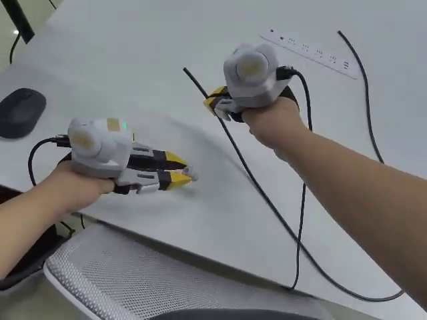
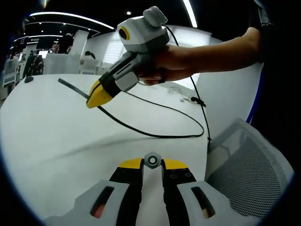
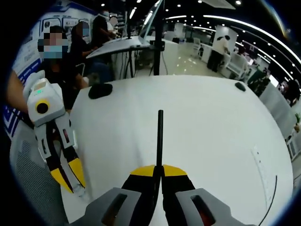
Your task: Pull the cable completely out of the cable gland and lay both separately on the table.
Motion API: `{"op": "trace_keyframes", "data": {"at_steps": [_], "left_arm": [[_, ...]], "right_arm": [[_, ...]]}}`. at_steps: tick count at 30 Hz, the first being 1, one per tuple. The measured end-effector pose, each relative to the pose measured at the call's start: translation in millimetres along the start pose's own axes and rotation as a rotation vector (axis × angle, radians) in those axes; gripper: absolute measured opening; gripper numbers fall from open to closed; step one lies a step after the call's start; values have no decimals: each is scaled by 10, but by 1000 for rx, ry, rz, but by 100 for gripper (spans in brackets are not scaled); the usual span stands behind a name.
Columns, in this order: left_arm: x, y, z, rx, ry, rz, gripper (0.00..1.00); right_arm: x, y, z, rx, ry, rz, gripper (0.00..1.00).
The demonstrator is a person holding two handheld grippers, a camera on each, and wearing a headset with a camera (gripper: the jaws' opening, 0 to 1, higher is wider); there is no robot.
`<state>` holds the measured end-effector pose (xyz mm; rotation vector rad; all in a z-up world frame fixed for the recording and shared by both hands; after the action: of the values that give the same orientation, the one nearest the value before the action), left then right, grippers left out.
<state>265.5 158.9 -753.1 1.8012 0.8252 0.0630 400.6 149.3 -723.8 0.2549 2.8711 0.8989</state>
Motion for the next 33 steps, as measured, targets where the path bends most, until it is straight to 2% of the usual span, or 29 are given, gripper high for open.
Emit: {"op": "trace_keyframes", "data": {"at_steps": [5,7,15,23,28,33], "left_arm": [[51,-46,-22,-3,19,-21,15],[68,-63,-30,-9,25,-28,15],[143,-181,-17,2,50,-53,15],[272,-357,-32,9,71,-74,15],[270,-367,-44,6,74,-80,15],[261,-376,-54,21,84,-80,15]], "right_arm": [[171,45,175,19,61,-55,0],[242,29,267,43,78,-92,0],[433,-46,561,104,147,-143,0],[469,-85,646,120,173,-139,0],[462,-70,649,112,174,-139,0],[471,-68,645,114,164,-150,0]]}}
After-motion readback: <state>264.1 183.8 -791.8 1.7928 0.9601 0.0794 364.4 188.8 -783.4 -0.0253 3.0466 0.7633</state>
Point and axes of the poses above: the centre of the closed fingertips' face, and the gripper's own axes: z roughly forward along the fingers, x roughly to its left, y roughly out of its top, the point moved 4 cm from there along -z, roughly backward along the fingers, and after that the axes turned 4 degrees about x, right-handed, at the moved point
